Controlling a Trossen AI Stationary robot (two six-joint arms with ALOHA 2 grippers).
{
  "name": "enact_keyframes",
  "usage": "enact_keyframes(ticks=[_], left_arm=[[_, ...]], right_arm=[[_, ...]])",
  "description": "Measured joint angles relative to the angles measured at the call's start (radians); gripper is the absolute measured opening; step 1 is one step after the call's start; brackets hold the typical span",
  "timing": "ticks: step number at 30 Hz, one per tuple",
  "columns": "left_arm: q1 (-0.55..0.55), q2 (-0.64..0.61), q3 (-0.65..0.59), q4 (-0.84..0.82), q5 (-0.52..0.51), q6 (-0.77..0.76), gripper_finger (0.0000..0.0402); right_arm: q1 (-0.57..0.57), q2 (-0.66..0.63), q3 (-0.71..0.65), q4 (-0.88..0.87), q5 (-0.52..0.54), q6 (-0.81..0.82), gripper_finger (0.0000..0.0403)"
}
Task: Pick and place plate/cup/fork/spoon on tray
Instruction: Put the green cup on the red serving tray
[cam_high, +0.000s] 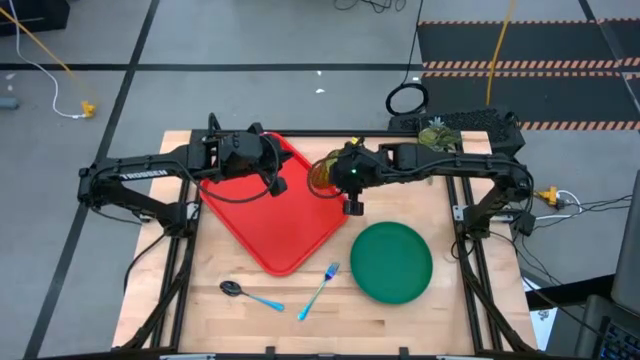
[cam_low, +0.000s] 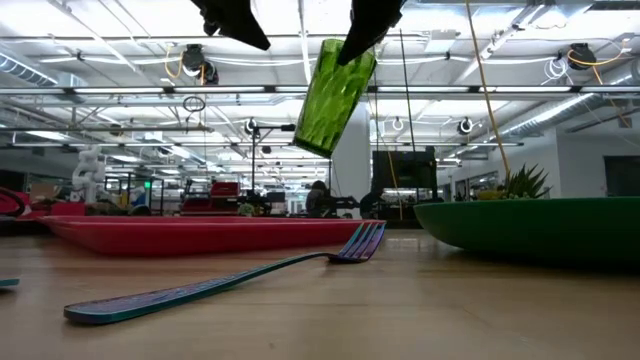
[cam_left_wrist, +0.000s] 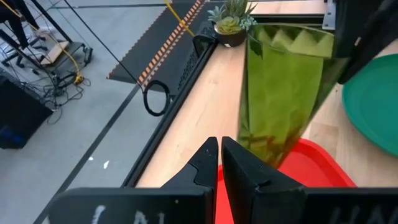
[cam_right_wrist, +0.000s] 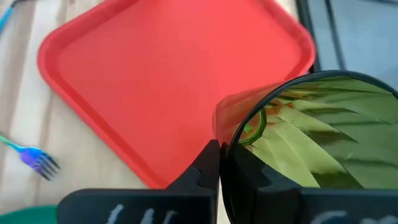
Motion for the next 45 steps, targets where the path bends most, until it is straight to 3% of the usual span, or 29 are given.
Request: enact_keyframes(ticks=[8, 36, 45], left_arm=[[-0.005, 0.0, 0.0, 0.009, 0.0, -0.024, 0.0026], [-0.008, 0.0, 0.0, -0.016, 0.003, -0.021, 0.0026], [-0.008, 0.0, 0.0, -0.015, 0.024, -0.022, 0.0026]], right_arm=[[0.0, 0.051, 0.0, -0.018, -0.073, 0.082, 0.0006], [0.012, 0.141, -0.007, -0.103, -0.075, 0.138, 0.0006], [0.012, 0.167, -0.006, -0.099, -0.124, 0.137, 0.0006]])
